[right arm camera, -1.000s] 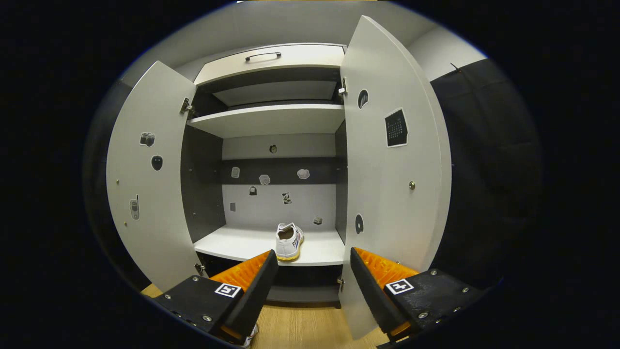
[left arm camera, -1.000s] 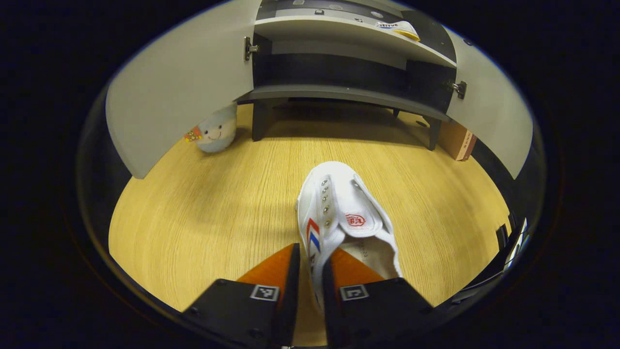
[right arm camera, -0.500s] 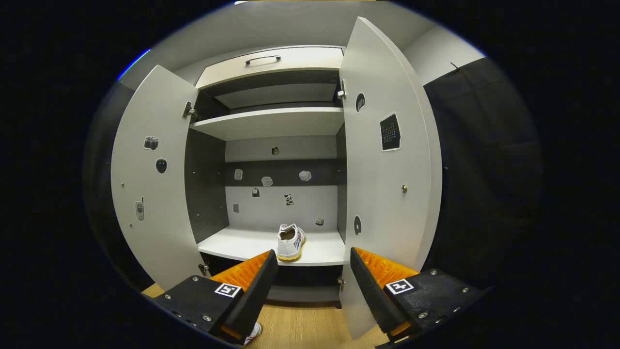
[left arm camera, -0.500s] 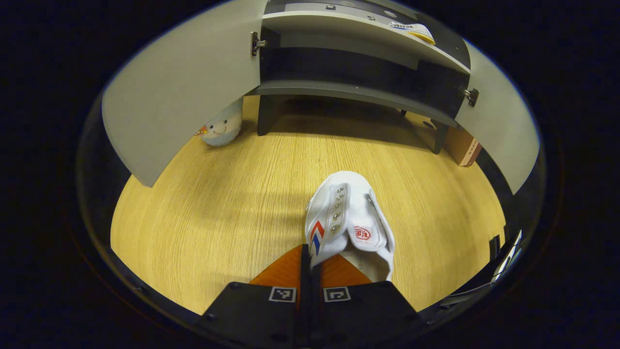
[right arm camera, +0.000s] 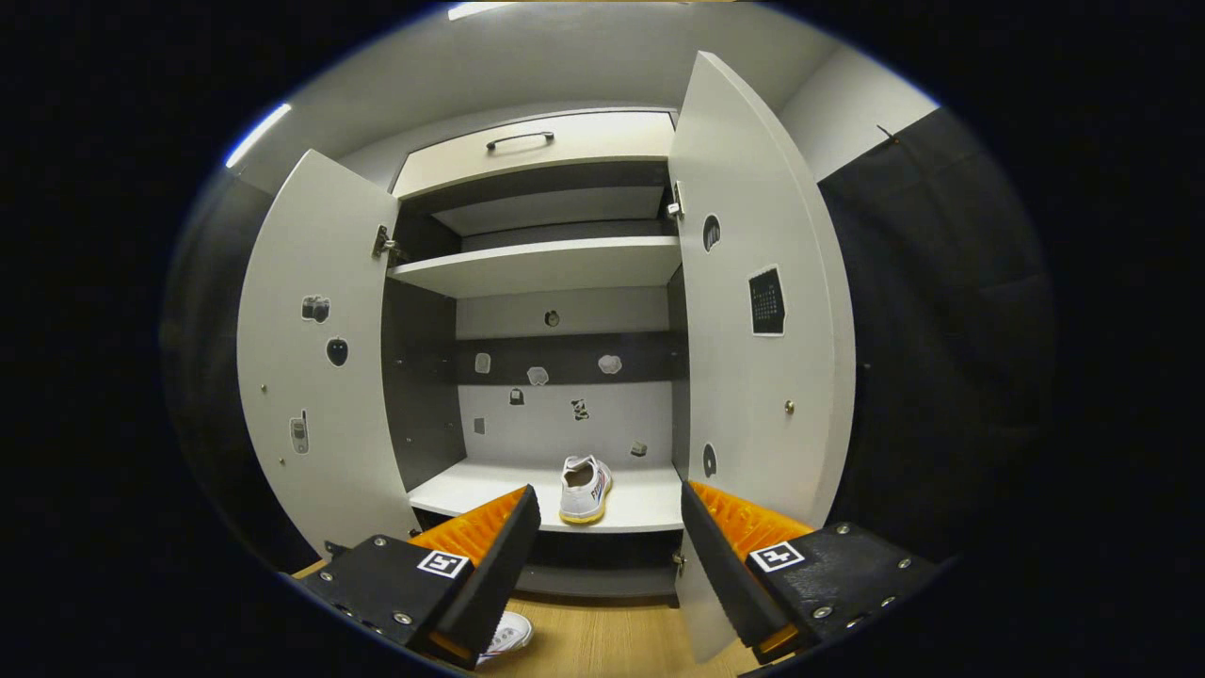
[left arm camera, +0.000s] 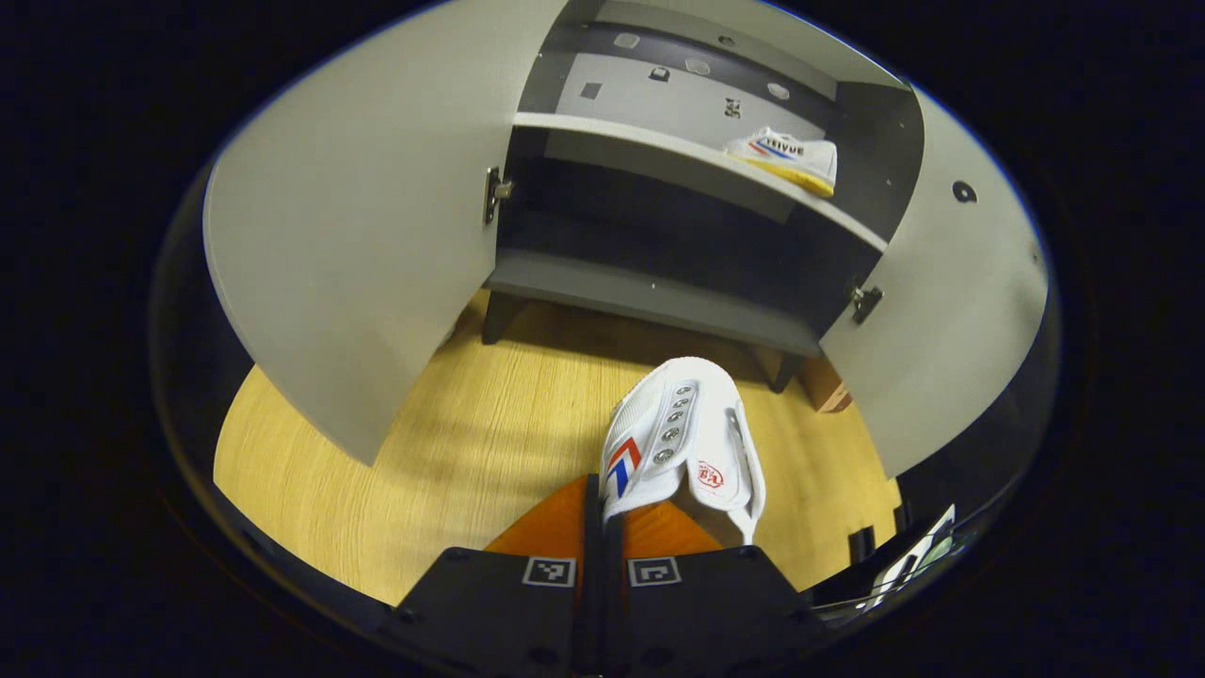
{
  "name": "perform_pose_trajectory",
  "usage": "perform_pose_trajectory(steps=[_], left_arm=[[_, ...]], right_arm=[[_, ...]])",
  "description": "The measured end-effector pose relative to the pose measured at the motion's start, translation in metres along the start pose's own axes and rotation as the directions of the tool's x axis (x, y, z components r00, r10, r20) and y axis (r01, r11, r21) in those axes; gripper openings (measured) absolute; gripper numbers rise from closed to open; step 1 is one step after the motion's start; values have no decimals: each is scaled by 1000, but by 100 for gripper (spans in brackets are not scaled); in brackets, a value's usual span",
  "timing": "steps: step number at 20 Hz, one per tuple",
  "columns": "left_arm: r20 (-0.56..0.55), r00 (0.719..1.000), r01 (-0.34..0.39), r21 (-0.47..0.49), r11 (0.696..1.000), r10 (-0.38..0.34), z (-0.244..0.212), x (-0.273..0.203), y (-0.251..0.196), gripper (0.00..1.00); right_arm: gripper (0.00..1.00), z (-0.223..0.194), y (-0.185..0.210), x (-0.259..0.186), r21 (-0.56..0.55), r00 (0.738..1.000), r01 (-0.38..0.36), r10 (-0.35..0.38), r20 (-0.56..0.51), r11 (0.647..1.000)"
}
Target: Grab one shoe with the right hand and put it into the shoe cabinet, grab the other shoe with the left hand and put it into the shoe cabinet; then close the right door with the right hand and the left door with the left hand.
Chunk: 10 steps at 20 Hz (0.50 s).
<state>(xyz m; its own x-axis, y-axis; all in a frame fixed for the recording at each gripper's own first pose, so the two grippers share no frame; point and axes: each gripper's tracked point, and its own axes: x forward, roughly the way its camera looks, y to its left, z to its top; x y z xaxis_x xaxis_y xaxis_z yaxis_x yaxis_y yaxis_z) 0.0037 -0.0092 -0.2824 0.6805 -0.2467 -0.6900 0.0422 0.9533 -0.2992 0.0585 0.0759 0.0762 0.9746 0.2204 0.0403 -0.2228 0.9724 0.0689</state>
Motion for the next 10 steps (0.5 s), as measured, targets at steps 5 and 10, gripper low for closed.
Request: perform_pose_trajectory(steps=[5,10], left_arm=[[145,988,44,35,998,-49,40,-44,6,6],[275,960,29,100,995,-55,43,-40,8,6]], right_arm=[[93,8,-3,-4,18,1000,3,-4,10,1000],[93,12,-3,-6,31,1000,-4,3,11,1000]])
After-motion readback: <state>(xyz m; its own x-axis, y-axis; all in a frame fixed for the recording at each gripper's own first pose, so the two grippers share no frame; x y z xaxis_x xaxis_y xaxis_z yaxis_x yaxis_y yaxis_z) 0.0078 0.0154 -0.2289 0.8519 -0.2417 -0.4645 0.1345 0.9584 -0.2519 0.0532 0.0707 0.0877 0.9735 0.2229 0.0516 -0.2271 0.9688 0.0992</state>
